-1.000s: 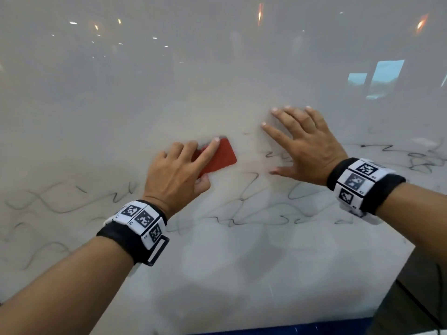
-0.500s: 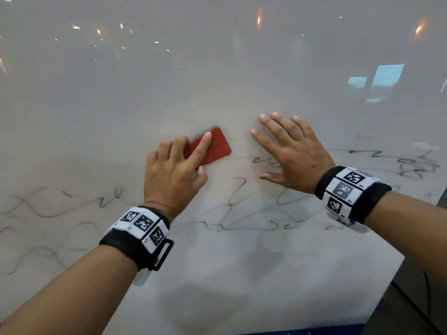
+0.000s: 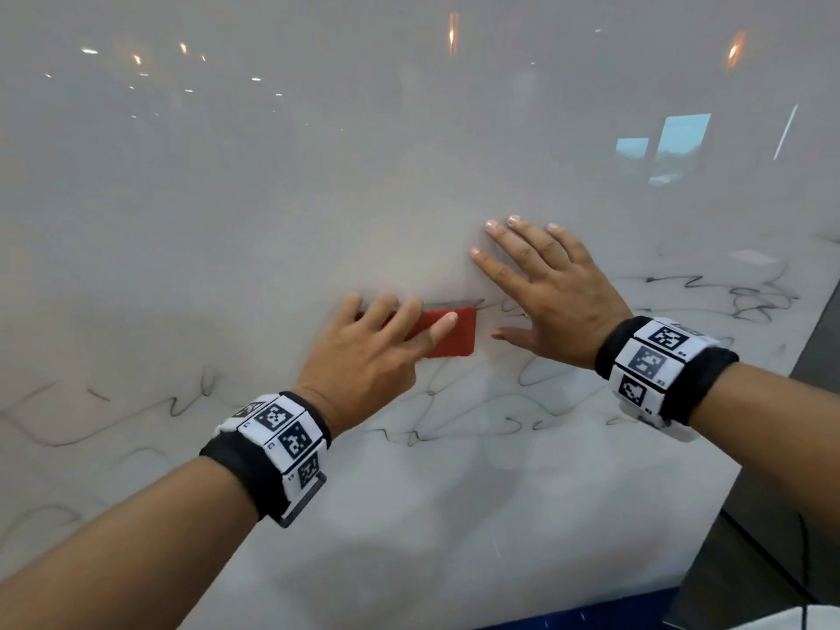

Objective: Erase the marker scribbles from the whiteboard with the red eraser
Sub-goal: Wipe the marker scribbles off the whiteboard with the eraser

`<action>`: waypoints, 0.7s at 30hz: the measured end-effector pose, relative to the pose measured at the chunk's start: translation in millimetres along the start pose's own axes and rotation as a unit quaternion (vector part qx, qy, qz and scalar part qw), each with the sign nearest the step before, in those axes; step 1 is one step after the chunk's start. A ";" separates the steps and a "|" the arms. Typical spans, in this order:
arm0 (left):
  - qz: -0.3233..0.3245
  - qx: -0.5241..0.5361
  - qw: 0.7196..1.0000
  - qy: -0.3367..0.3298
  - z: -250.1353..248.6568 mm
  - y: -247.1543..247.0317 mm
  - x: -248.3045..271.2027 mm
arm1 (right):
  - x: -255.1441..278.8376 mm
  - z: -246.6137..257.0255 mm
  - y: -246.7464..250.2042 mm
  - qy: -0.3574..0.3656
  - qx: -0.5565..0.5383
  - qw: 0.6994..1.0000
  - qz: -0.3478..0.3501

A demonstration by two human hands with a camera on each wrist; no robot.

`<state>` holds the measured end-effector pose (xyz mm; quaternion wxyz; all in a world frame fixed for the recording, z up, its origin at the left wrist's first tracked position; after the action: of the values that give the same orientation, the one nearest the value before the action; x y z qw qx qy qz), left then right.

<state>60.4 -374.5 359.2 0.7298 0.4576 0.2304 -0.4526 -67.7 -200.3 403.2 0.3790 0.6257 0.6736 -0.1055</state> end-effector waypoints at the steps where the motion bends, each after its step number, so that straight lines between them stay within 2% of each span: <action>1: 0.006 0.004 1.000 -0.023 0.6 0.0 0.7 | 0.3 -1.3 -0.1 0.002 0.001 1.000 -0.003; 3: -0.005 -0.008 1.000 0.003 7.6 5.4 -5.5 | 1.7 -5.5 -2.1 0.003 0.005 1.000 -0.006; 7: -0.053 -0.003 0.984 0.169 18.3 14.8 -19.2 | 8.8 -17.0 -8.4 -0.009 0.013 1.000 0.000; 8: -0.055 0.000 0.983 0.178 15.4 12.7 -19.5 | 11.3 -20.1 -10.0 -0.010 0.013 1.000 0.001; 9: -0.045 0.003 0.986 0.160 9.8 7.5 -18.5 | 13.7 -22.9 -12.0 -0.009 0.014 1.000 0.003; 12: 0.022 0.017 0.999 0.016 -10.7 -13.9 -11.8 | 19.4 -29.6 -18.2 -0.002 0.019 1.000 0.005; 13: 0.039 0.021 0.999 -0.013 -13.6 -16.7 -10.8 | 20.9 -30.3 -19.7 -0.002 0.017 1.000 0.004; 15: 0.045 0.012 0.999 -0.029 -13.4 -16.8 -13.8 | 22.4 -29.9 -21.2 -0.003 0.009 1.000 0.002; 16: 0.038 0.004 0.999 -0.012 -12.0 -14.7 -16.1 | 22.8 -29.0 -21.5 -0.004 0.006 1.000 0.001; 20: -0.011 -0.014 0.989 0.146 -2.3 -2.4 -27.6 | 22.2 -28.7 -23.0 -0.006 -0.007 1.000 -0.003; 21: -0.013 -0.018 0.987 0.161 -3.7 -2.4 -29.7 | 21.9 -28.7 -23.6 -0.006 -0.009 1.000 -0.004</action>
<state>44.2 -358.2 378.6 0.6852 0.5083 0.3593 -0.3781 -98.8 -170.5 401.1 0.3880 0.6193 0.6745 -0.1046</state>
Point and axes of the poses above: each hand's wrist, its own x-axis away from the middle knuckle, its own y-axis out of the back of the hand, z = x × y, the point moved 4 cm from there along -x, towards the middle knuckle, and after that the axes turned 14 degrees about x, right-handed, at the moved point
